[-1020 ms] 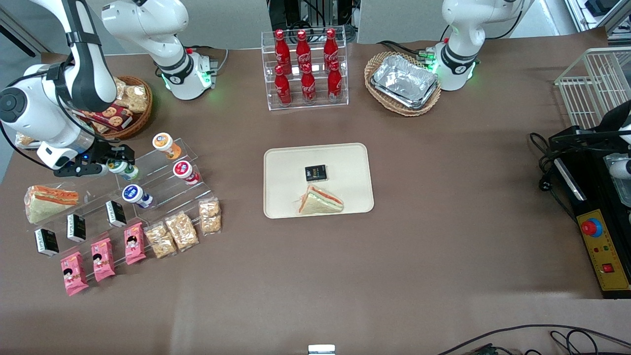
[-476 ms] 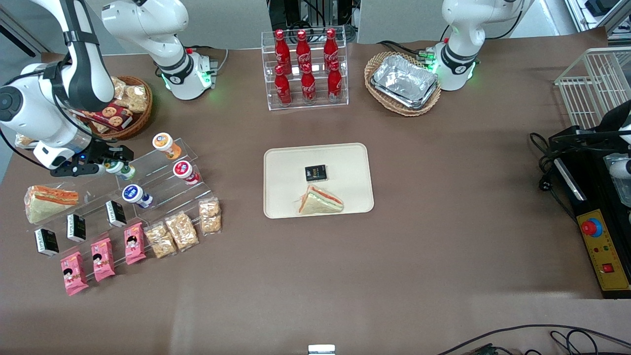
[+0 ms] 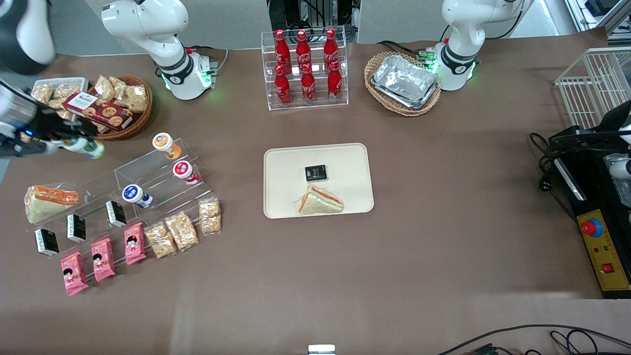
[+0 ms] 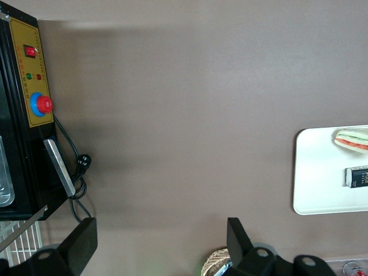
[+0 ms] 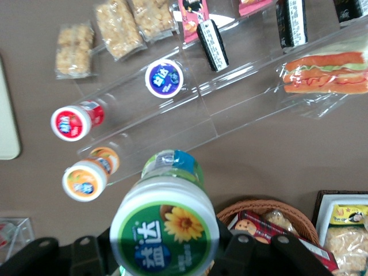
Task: Place green gum on tray
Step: 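Carry the green-label bottle over to the cream tray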
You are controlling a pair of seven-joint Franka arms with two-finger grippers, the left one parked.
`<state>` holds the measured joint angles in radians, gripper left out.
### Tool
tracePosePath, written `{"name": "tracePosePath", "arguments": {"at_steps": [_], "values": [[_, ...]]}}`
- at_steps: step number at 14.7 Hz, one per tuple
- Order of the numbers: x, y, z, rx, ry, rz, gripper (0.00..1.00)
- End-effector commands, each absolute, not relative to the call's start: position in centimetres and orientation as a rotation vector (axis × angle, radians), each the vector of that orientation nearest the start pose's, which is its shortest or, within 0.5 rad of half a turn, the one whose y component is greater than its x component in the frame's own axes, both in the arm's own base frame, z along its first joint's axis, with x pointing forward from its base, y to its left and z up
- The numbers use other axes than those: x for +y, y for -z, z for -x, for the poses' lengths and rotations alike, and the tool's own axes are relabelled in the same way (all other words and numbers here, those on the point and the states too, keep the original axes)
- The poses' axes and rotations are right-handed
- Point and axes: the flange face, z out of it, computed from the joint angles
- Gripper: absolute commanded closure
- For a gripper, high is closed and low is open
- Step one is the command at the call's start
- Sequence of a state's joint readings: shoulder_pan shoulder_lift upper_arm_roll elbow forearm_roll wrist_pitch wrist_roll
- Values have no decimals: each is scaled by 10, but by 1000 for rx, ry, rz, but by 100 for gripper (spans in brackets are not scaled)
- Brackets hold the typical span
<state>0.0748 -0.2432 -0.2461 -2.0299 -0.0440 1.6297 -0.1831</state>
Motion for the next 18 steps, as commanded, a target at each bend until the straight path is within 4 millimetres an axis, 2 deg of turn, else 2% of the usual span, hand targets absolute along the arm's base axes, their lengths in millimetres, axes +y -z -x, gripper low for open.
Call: {"name": "tracePosePath", "arguments": {"at_steps": [1,5,8,11,13,15,18], "values": [[-66,-569,-470,-59,-251,3049,85],[49,-584,-472,92,-234,3072,85],[147,-586,-470,261,-252,3059,85],[231,-571,-470,381,-307,3040,85],[276,-547,-462,410,-302,3037,85],[306,-506,-449,410,-291,3039,85],[331,-433,-422,400,-227,3027,85]]}}
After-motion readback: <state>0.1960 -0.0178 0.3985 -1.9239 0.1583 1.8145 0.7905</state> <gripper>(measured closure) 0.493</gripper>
